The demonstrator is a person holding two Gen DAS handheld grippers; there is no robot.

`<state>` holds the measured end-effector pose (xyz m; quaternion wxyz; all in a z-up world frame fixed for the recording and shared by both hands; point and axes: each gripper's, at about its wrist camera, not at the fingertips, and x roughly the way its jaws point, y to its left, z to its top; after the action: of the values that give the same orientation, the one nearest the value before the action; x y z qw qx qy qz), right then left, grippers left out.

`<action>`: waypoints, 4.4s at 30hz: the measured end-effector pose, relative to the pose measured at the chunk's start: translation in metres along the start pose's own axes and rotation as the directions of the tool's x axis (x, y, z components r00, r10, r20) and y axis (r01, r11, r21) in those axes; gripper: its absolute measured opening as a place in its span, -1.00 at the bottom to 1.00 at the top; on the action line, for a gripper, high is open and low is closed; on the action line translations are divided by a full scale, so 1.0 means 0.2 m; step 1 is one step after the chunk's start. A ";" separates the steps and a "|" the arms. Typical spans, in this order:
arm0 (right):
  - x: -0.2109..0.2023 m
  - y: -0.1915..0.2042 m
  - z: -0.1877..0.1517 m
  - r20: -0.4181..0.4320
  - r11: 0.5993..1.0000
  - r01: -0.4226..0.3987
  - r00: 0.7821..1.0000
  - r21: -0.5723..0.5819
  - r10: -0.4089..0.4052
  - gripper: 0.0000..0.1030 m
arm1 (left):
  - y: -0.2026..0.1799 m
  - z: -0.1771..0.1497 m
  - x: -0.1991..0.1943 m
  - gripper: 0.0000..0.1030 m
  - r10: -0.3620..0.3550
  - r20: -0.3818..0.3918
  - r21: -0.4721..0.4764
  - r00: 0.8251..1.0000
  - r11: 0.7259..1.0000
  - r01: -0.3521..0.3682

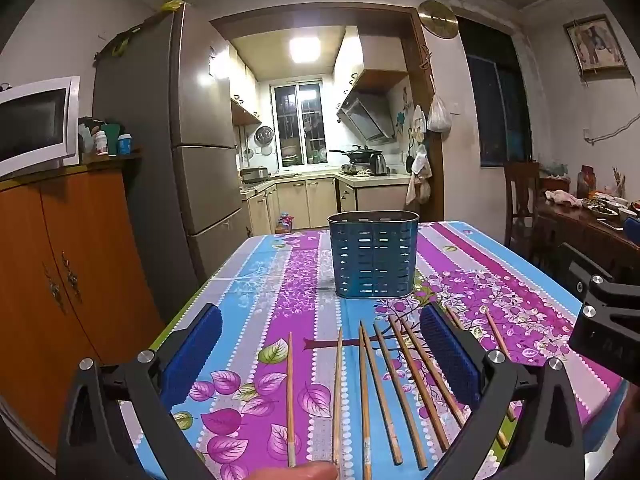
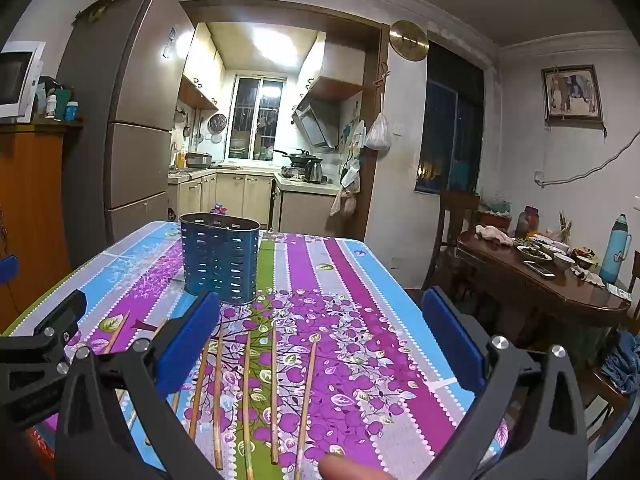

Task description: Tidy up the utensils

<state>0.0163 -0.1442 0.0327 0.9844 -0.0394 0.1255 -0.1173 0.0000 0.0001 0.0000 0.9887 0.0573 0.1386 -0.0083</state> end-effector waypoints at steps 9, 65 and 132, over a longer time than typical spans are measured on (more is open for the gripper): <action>-0.01 0.01 -0.01 -0.003 1.000 0.002 1.000 0.001 -0.002 0.90 | 0.00 0.01 -0.01 0.93 0.001 -0.009 0.001 1.000 1.000 -0.001; 0.07 -0.02 -0.06 -0.070 1.000 0.018 0.997 -0.005 -0.019 0.90 | -0.04 -0.04 0.04 0.93 0.035 -0.041 0.047 0.999 0.998 -0.033; 0.11 -0.06 -0.59 -0.594 0.979 -0.201 0.793 -0.040 0.139 0.17 | 0.54 -0.63 0.06 0.00 -0.231 -0.342 -0.057 0.911 0.973 0.225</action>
<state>0.0047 -0.1665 -0.0849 0.9004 -0.0393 0.4324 -0.0282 -0.0186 0.1222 -0.1120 0.9414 0.0332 0.3162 -0.1121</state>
